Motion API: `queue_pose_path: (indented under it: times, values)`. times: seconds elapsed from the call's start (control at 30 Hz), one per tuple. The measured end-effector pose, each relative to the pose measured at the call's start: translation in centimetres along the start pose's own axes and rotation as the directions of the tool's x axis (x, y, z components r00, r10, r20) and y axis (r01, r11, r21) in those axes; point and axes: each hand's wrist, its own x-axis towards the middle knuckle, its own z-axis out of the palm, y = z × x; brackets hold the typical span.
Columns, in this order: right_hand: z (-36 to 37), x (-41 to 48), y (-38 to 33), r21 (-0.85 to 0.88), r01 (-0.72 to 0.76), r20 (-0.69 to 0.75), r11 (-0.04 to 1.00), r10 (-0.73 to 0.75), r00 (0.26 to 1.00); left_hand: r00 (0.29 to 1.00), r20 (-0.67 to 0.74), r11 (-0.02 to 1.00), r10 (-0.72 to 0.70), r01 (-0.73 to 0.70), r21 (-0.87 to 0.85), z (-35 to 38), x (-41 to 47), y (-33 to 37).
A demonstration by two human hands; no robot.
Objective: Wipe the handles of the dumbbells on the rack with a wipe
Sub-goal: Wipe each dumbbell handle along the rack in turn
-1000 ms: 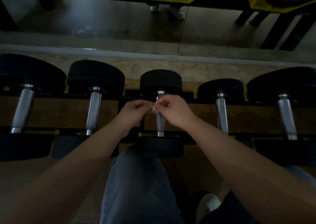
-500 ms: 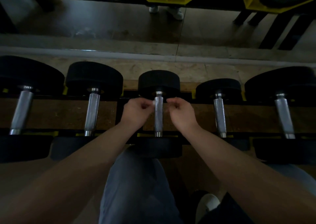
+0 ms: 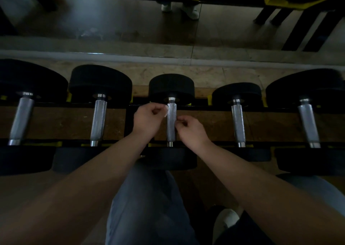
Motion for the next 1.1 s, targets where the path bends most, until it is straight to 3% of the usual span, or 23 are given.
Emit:
queue_pose_path:
  times: [0.1,0.23,0.3,0.4,0.57,0.63,0.73,0.83,0.9,0.97,1.03,1.1]
  values:
    - [-0.1,-0.2,-0.1,-0.019,0.016,0.028,1.000,-0.016,0.999,0.986,0.140,0.981,0.086,-0.109,0.162,-1.2,-1.0,-0.1]
    - [0.2,-0.2,-0.3,-0.062,0.016,0.036,0.998,-0.014,0.999,0.888,0.458,0.933,-0.039,-0.132,0.336,-3.2,-2.5,-0.4]
    - [0.2,-0.2,-0.5,-0.078,0.006,0.024,0.997,-0.004,1.000,0.896,0.427,0.945,-0.122,-0.027,0.325,-2.9,-2.7,-0.5]
    - [0.2,-0.3,-0.3,-0.063,-0.004,0.008,0.998,0.005,1.000,0.929,0.271,0.964,-0.252,0.215,0.156,-1.7,-2.3,0.1]
    - [0.0,-0.4,-0.2,-0.030,-0.032,-0.018,0.999,0.032,0.999,0.982,0.101,0.987,-0.161,0.158,0.037,-0.9,0.3,1.2]
    - [0.1,-0.4,-0.2,-0.036,-0.033,-0.030,0.999,0.032,0.999,0.979,0.080,0.980,-0.189,0.193,-0.041,-0.4,1.0,1.1]
    - [0.3,-0.6,-0.2,-0.046,-0.036,-0.045,0.998,0.034,0.998,0.940,0.227,0.966,-0.254,0.234,0.112,0.1,0.3,-0.7]
    - [0.4,-0.7,-0.3,-0.073,-0.040,-0.048,0.997,0.037,0.998,0.821,0.459,0.929,-0.340,0.219,0.297,-0.2,-0.5,-2.6]
    - [0.4,-0.7,-0.3,-0.074,-0.042,-0.054,0.996,0.038,0.998,0.792,0.472,0.909,-0.387,0.241,0.341,-0.4,0.3,-2.6]
    - [0.4,-0.6,-0.3,-0.075,-0.046,-0.056,0.996,0.042,0.998,0.799,0.429,0.907,-0.421,0.359,0.221,-0.1,1.6,-2.0]
    - [0.4,-0.6,-0.2,-0.059,-0.051,-0.062,0.997,0.047,0.997,0.817,0.399,0.883,-0.418,0.468,-0.034,0.4,3.0,-1.3]
    - [0.3,-0.6,-0.1,-0.042,-0.064,-0.066,0.997,0.061,0.996,0.837,0.380,0.844,-0.394,0.493,-0.211,0.5,3.9,-0.9]
